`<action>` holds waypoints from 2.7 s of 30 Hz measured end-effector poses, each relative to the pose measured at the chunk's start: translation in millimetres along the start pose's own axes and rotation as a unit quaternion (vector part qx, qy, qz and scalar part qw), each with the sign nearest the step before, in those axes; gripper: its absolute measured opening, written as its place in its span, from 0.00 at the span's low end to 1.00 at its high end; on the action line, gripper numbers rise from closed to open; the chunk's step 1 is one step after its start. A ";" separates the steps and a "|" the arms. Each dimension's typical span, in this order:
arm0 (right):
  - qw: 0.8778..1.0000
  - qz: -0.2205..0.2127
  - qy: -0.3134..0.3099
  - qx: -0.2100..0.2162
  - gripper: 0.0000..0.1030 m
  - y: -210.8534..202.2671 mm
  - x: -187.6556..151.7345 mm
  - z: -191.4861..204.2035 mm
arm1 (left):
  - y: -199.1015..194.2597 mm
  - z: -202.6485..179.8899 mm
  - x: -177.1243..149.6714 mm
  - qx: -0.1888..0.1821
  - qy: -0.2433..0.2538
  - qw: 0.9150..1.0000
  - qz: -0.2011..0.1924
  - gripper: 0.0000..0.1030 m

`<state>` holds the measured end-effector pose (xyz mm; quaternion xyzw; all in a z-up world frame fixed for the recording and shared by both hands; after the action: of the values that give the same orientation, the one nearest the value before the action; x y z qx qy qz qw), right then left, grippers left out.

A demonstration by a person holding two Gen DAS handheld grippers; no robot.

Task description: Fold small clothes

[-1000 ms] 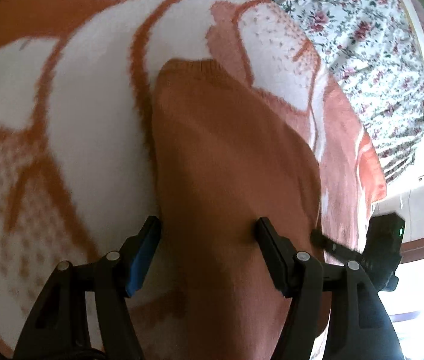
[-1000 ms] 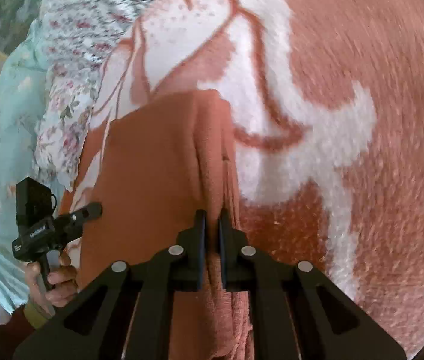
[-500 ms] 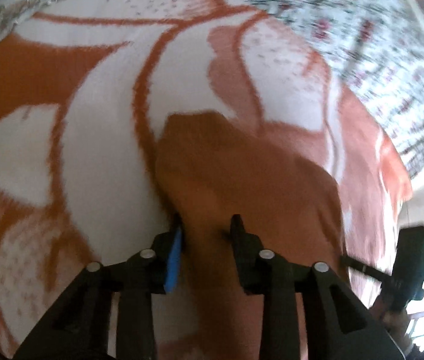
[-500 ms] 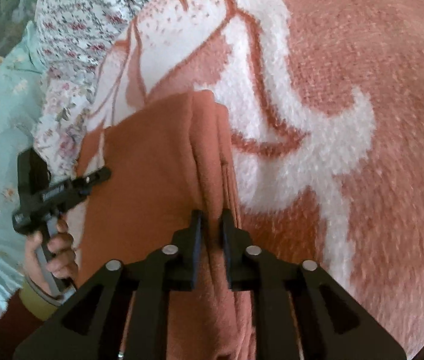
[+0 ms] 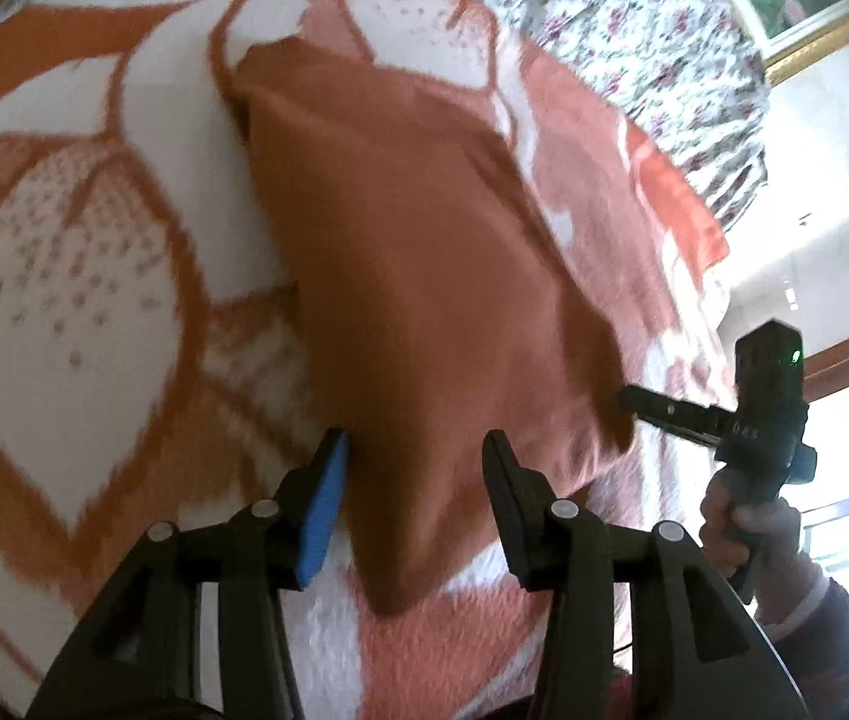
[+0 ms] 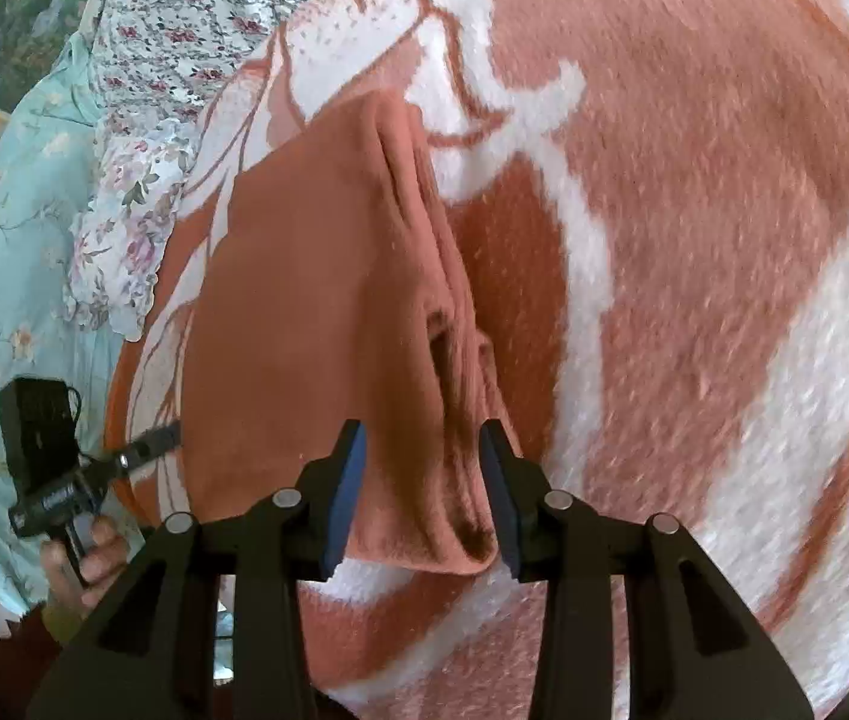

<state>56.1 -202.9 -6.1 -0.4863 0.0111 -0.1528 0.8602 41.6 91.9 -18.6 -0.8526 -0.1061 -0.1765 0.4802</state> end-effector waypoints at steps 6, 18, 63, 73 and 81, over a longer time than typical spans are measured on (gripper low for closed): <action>0.999 0.039 -0.022 0.005 0.39 14.7 -7.9 3.7 | -20.1 -8.1 -45.4 0.026 -0.010 1.000 -0.002 0.49; 0.990 0.037 -0.073 0.118 0.06 -29.0 24.2 52.7 | 20.0 -53.8 -78.3 0.142 0.020 0.989 -0.035 0.49; 0.993 0.004 -0.096 -0.061 0.12 -35.0 19.0 10.7 | -38.4 -27.3 -69.6 0.038 0.033 0.999 -0.012 0.35; 0.996 0.015 -0.069 -0.056 0.00 81.6 83.5 42.9 | 48.2 8.6 -37.2 -0.001 0.021 0.999 0.048 0.26; 0.996 -0.010 -0.064 -0.064 0.00 77.6 94.3 51.0 | 45.8 22.3 -35.5 -0.009 0.010 0.999 0.053 0.24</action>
<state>174.1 -148.9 -32.2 -0.5489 -0.0394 -0.1291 0.8249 29.6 86.9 -79.4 -0.8596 -0.0547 -0.1605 0.4821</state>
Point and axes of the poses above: each gripper's, at about its wrist camera, not at the fingertips, and y roughly the way its jaws point, z to its left, x to its top, the point moved 2 cm from there along y, roughly the way its jaws point, and after that the axes turned 8 degrees about y, right-handed, at the moved point
